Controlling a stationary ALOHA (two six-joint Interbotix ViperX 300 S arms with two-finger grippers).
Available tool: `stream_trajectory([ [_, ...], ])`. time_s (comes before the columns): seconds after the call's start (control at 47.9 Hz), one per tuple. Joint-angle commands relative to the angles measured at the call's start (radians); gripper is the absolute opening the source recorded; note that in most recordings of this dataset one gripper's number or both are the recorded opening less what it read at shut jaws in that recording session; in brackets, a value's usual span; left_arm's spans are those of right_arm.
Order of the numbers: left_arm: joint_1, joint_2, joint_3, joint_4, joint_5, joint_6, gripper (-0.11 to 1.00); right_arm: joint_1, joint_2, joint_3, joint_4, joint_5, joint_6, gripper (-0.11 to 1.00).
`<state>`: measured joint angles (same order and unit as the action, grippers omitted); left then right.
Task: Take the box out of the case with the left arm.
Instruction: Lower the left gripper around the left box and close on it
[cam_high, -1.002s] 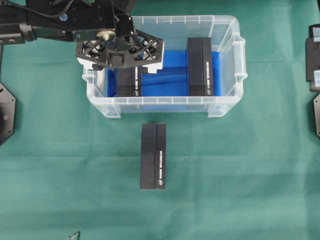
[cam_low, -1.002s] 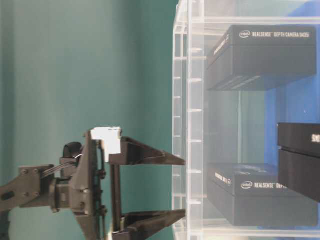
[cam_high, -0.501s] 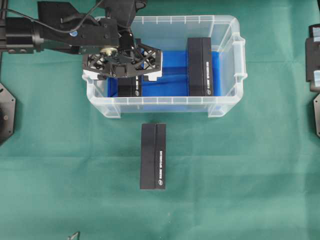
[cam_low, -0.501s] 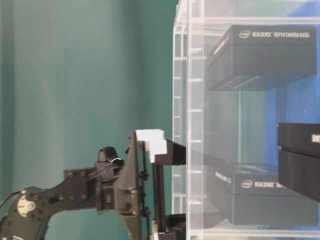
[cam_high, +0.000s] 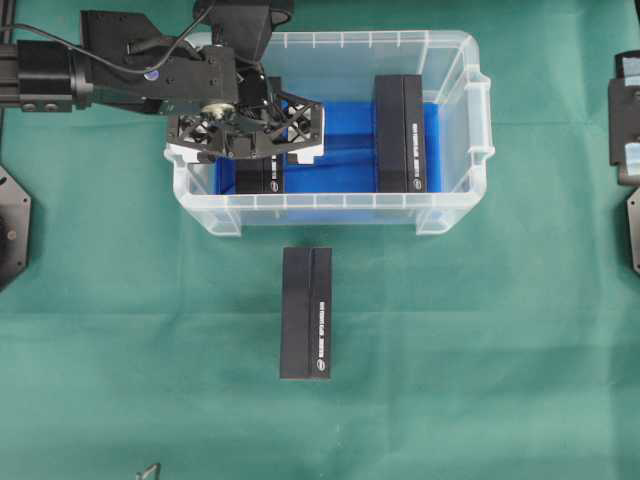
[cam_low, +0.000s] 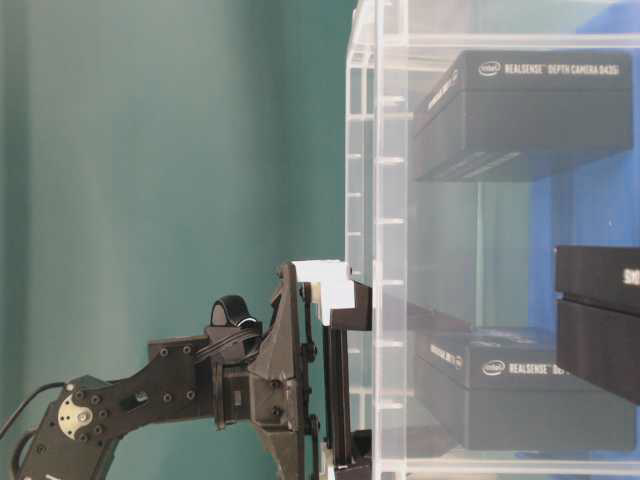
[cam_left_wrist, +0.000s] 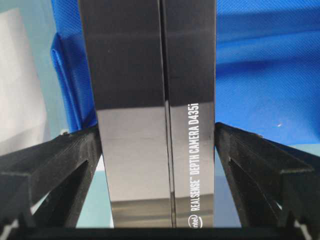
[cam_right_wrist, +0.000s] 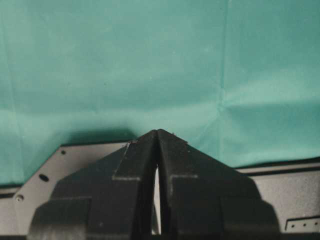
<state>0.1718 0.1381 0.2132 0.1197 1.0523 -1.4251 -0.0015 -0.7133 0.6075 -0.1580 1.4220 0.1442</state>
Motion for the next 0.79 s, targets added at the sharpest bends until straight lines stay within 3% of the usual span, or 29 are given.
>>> stream_trajectory([
  [0.0,0.006,-0.002,0.008,0.005,-0.015,-0.002,0.88,-0.002,-0.002,-0.011,-0.003,-0.006,0.000,0.02],
  [0.334,0.006,-0.002,0.005,0.005,-0.037,0.003,0.86,-0.002,-0.002,-0.011,-0.002,-0.006,0.000,0.02],
  [0.48,0.002,-0.002,0.006,-0.002,-0.046,0.003,0.62,-0.002,-0.002,-0.011,-0.003,-0.006,-0.002,0.02],
  [0.772,0.000,-0.005,0.009,-0.009,-0.034,0.000,0.63,-0.002,-0.002,-0.011,-0.002,-0.006,-0.002,0.02],
])
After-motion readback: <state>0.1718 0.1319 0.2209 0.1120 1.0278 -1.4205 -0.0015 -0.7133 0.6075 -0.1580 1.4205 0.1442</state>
